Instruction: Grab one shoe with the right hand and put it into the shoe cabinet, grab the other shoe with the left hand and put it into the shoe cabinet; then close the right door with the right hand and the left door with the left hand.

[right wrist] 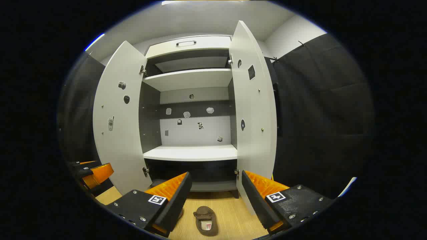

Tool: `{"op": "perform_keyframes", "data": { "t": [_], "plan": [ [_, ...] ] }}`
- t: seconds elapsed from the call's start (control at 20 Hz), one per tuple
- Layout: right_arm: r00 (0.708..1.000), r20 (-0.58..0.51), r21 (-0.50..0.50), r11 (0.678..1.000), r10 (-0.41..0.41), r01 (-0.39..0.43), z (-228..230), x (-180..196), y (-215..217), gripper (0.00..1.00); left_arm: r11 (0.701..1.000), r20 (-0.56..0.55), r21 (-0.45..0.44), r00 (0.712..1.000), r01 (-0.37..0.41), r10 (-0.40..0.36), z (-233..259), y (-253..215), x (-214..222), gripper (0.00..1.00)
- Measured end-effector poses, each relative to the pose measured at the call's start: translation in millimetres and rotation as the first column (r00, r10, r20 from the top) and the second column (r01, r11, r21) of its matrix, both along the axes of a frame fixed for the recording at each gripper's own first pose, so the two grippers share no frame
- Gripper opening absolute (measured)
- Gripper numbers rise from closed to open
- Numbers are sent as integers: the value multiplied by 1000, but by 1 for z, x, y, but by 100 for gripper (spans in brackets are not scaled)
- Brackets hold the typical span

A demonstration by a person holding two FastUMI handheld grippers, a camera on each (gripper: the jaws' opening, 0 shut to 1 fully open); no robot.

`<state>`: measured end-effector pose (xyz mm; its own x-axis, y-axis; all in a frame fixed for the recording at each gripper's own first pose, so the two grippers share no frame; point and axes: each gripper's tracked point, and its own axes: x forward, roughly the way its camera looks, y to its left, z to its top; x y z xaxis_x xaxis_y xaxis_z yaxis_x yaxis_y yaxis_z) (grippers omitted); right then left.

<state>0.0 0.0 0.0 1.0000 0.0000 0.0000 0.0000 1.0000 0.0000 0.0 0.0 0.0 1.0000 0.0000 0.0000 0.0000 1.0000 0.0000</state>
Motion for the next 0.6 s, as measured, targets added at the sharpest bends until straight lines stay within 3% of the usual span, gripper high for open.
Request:
{"op": "perform_keyframes", "data": {
  "t": [0.15, 0.6],
  "plan": [
    [1000, -4, -11, 1000, -2, 2, -1, 0, 0, 93, 1000, 10, 9, 1000, 0, 0, 4, -2, -2, 99],
    [1000, -9, -1, 1000, -5, 5, -2, -1, -5, 93, 1000, 9, 8, 1000, 13, -13, 5, -8, -4, 97]
  ]
}}
